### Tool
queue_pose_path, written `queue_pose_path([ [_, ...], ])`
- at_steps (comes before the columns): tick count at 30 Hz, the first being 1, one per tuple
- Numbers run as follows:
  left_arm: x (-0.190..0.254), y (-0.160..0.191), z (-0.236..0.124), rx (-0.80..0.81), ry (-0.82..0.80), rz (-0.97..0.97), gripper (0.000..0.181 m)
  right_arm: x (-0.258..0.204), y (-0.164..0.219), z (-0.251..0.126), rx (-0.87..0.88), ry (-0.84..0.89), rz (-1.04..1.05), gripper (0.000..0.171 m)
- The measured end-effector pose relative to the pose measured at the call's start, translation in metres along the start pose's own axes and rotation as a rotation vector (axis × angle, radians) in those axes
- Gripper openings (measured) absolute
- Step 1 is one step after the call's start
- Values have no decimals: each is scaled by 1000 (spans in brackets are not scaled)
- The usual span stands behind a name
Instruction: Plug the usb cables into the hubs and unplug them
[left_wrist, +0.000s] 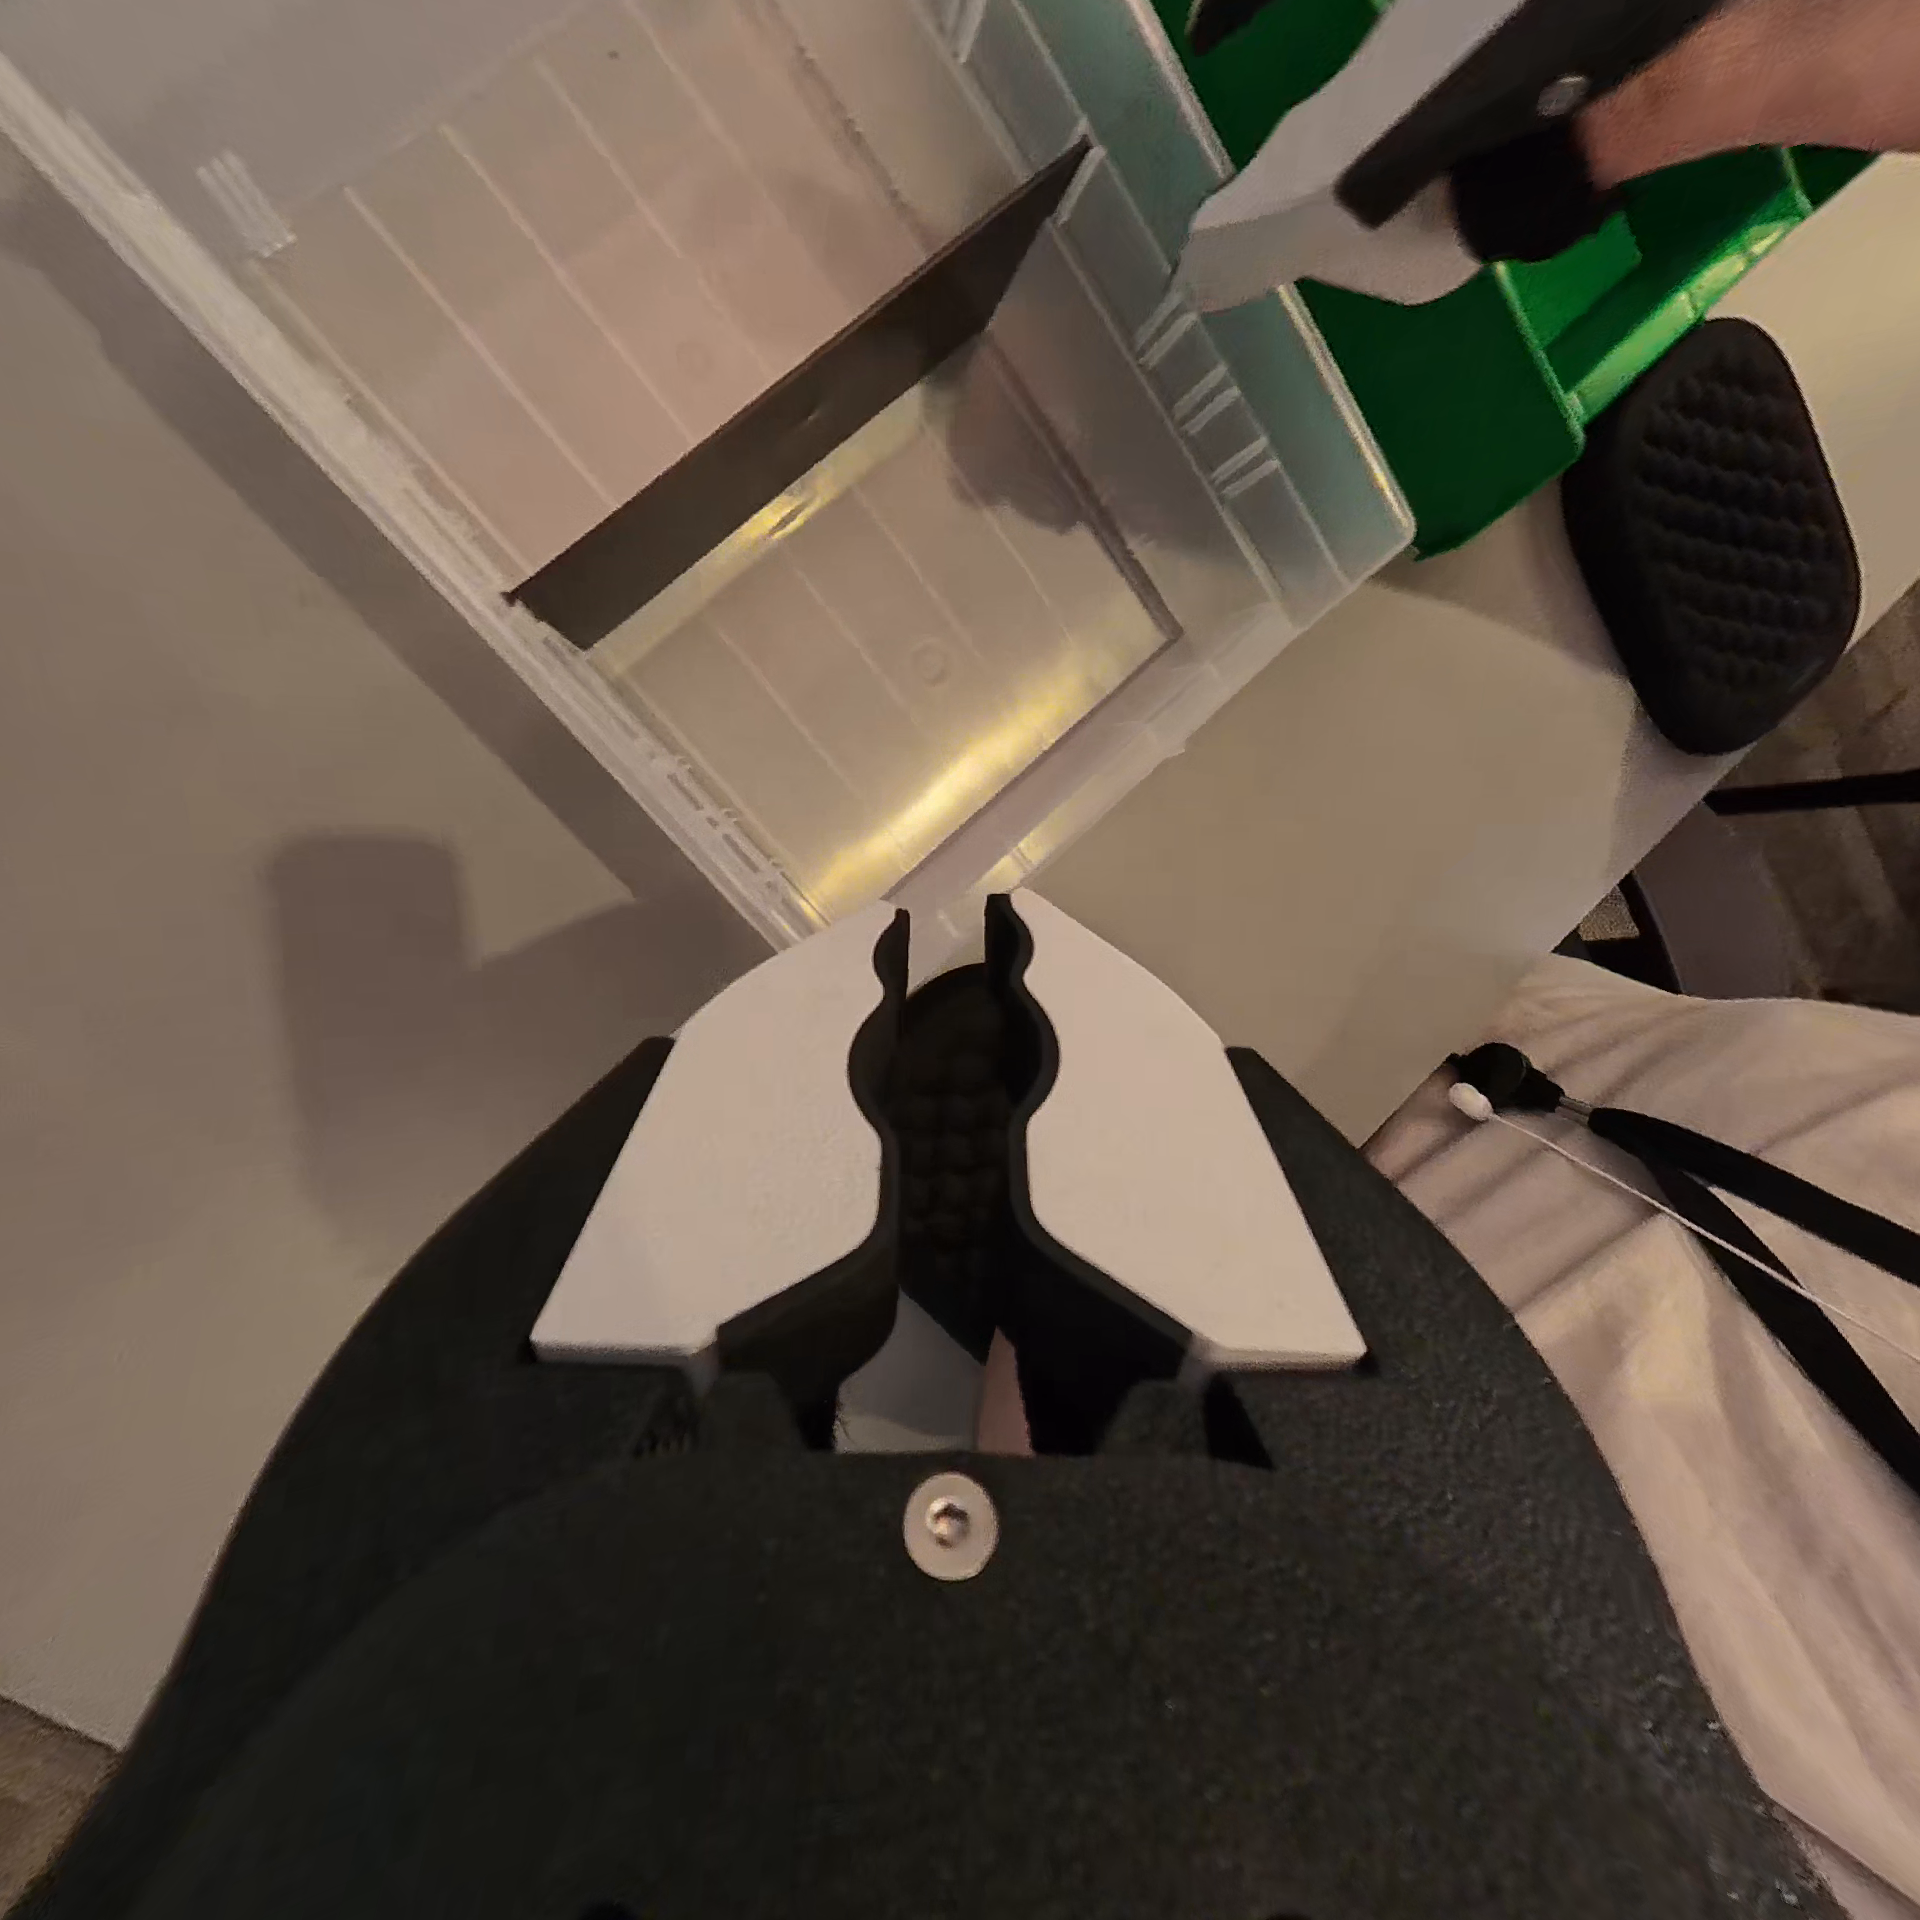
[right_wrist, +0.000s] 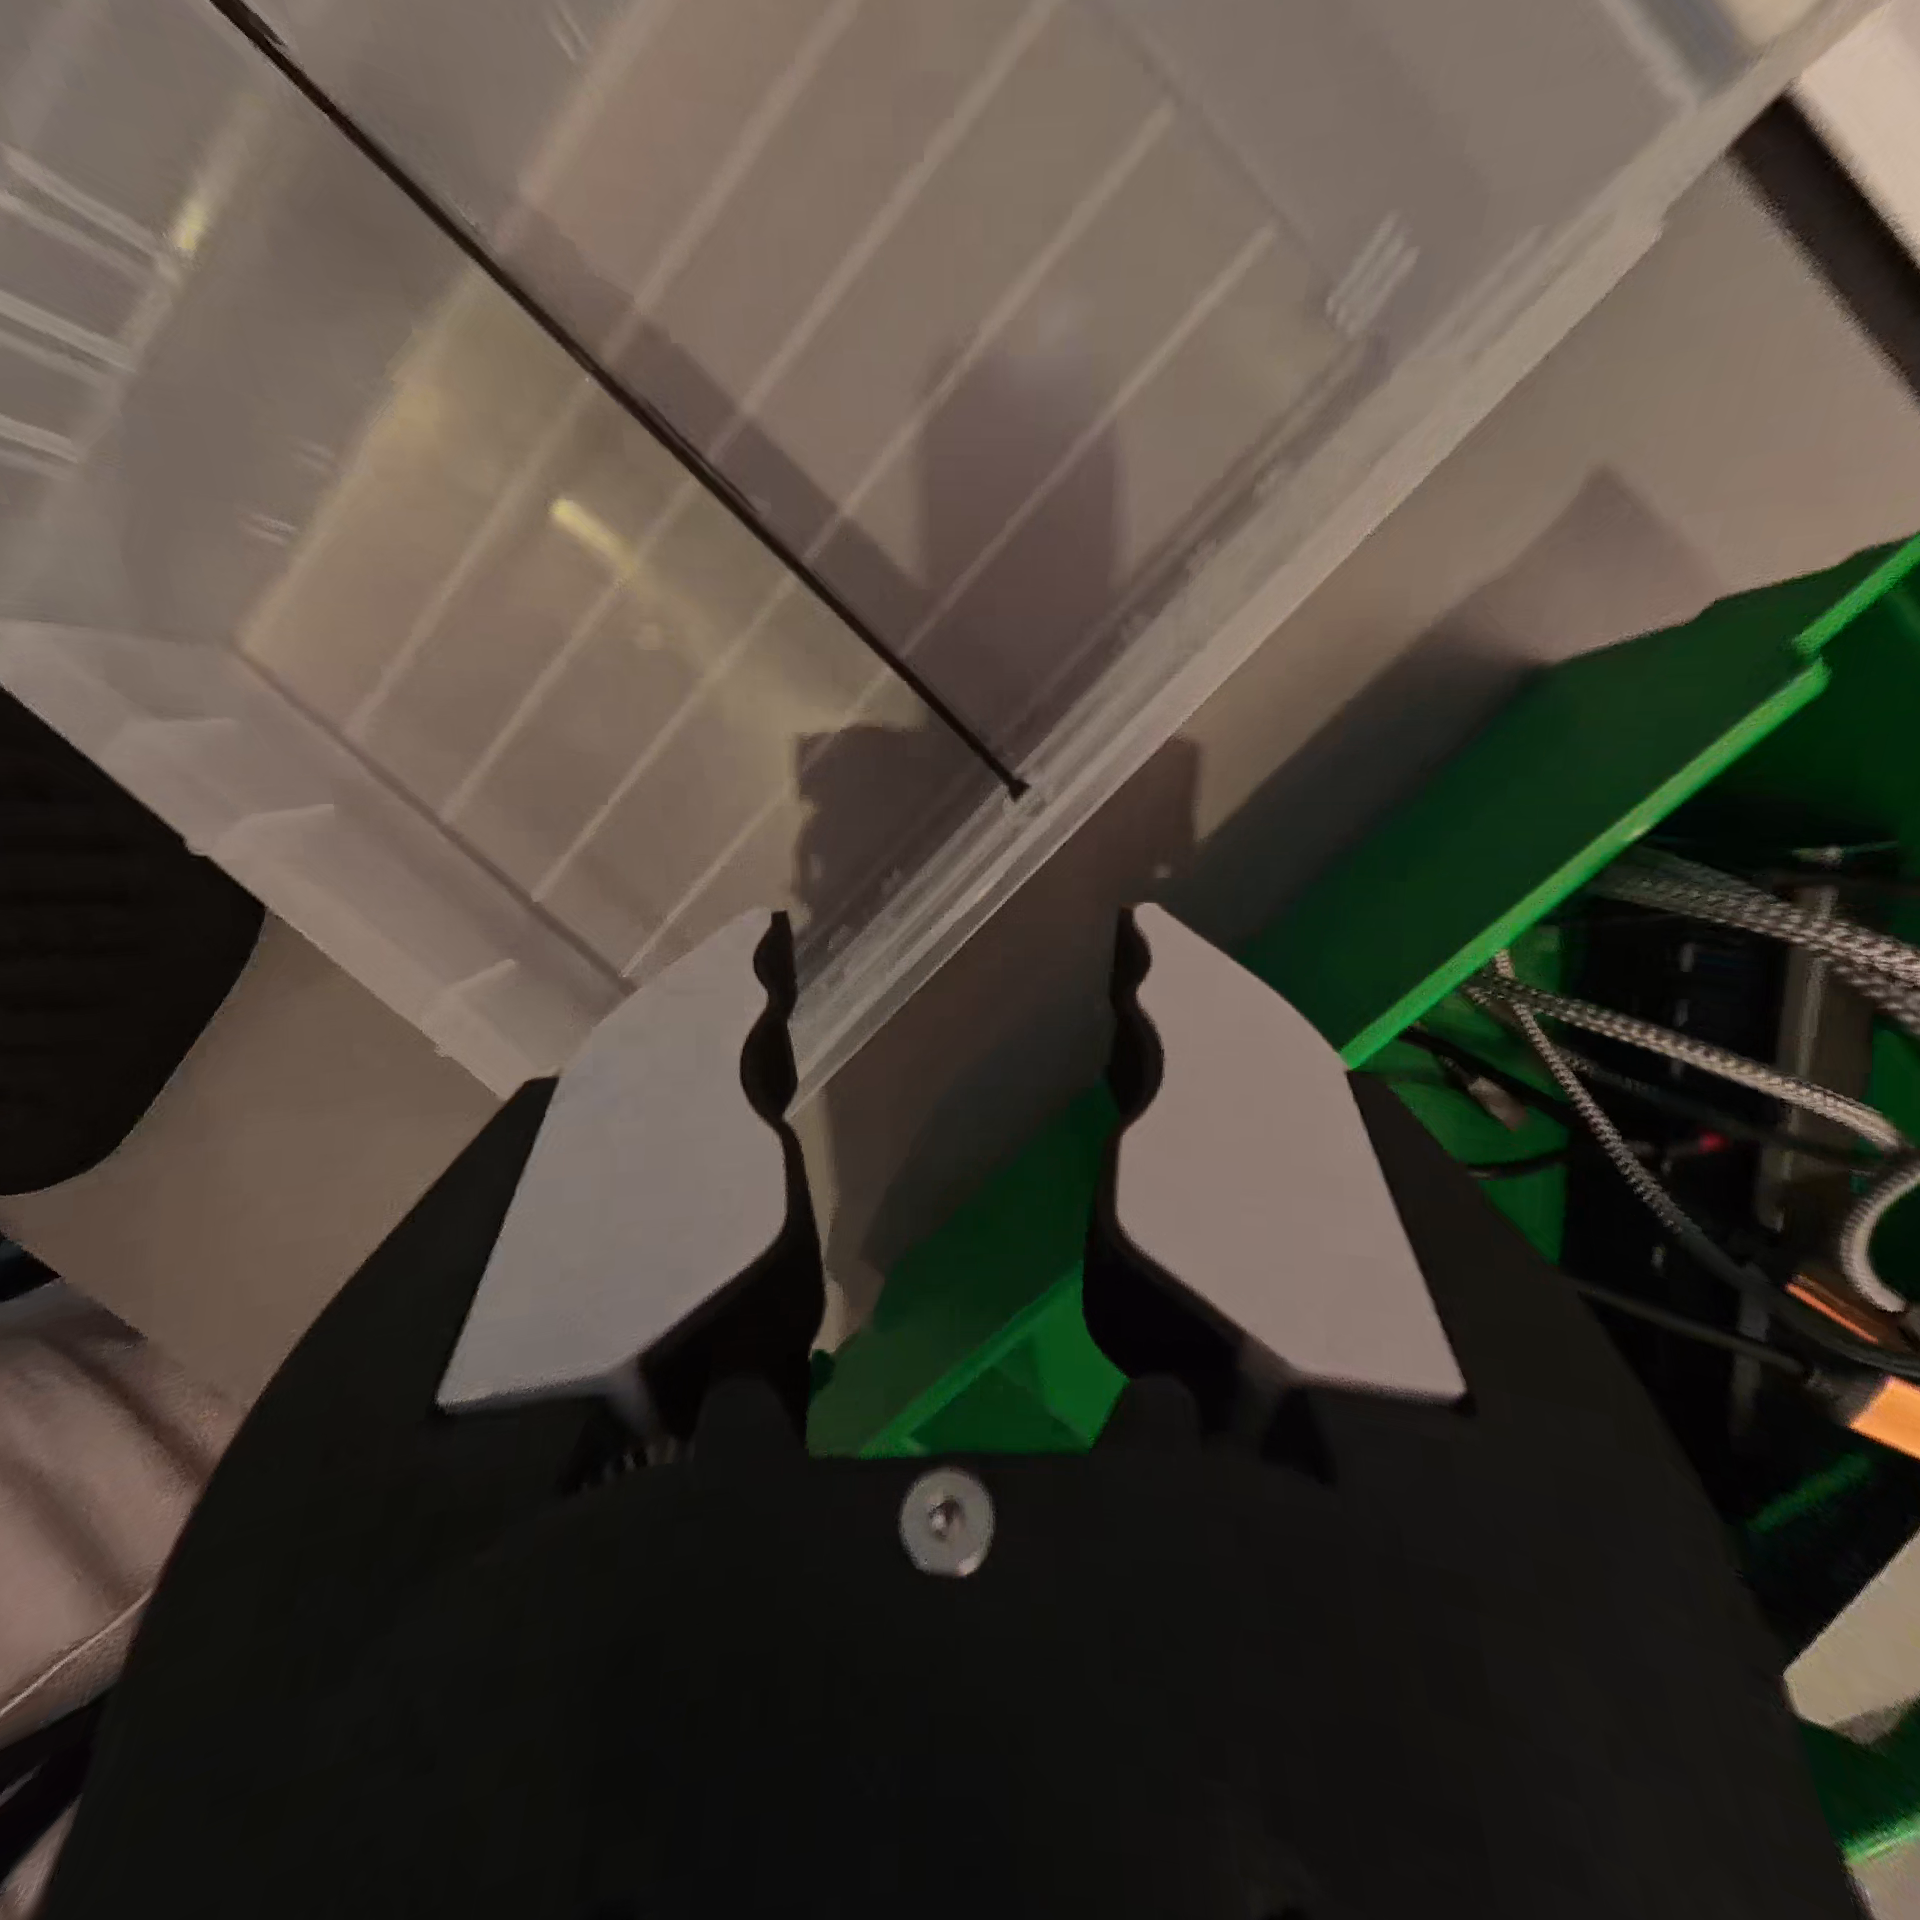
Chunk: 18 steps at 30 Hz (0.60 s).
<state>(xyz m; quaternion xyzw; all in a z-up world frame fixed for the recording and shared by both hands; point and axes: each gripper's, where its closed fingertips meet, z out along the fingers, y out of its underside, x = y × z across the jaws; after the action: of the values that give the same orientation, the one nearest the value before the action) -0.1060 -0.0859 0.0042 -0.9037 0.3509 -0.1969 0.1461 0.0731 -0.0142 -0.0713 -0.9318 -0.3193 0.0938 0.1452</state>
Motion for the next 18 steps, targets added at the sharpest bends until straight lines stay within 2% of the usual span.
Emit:
queue_pose_path([
  [5, 9, -4, 1, 6, 3, 44, 14, -20, -1, 22, -75, -143, 196, 59],
  [10, 14, -8, -2, 29, -8, 70, 14, -23, -1, 42, -71, -145, 296, 59],
  [12, 15, -8, -3, 36, -8, 83, 14, -22, 7, 55, -101, -141, 368, 54],
  [14, 17, -7, -5, 42, -9, 90, 14, -34, 15, 66, -152, -208, 443, 54],
  [18, 19, -8, -6, 51, 0, 101, 14, -34, 17, 76, -189, -218, 475, 34],
])
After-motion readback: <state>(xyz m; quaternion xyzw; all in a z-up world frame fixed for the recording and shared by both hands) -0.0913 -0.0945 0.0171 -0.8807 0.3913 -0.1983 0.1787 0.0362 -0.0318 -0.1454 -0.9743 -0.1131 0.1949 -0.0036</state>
